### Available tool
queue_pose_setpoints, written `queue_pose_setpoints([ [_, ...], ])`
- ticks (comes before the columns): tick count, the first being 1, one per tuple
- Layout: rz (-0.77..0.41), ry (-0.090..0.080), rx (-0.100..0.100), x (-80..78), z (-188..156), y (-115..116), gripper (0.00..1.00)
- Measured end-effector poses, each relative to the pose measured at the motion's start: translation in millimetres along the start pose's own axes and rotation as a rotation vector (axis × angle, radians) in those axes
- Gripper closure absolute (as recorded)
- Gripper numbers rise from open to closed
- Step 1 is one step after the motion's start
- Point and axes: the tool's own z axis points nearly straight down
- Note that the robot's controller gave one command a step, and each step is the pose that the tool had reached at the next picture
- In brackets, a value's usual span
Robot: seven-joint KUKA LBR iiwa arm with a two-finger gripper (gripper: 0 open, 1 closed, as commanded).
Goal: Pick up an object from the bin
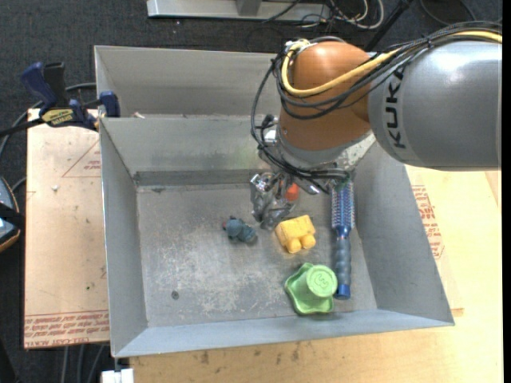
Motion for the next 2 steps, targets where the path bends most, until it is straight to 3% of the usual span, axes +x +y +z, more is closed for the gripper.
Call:
queue_pose_setpoints([
  [1, 0.002, -0.003, 0.002, 0.2, -2, -1, 0.0],
  [2, -0.14, -0.007, 0.006, -17.4, 99, -25, 0.0],
])
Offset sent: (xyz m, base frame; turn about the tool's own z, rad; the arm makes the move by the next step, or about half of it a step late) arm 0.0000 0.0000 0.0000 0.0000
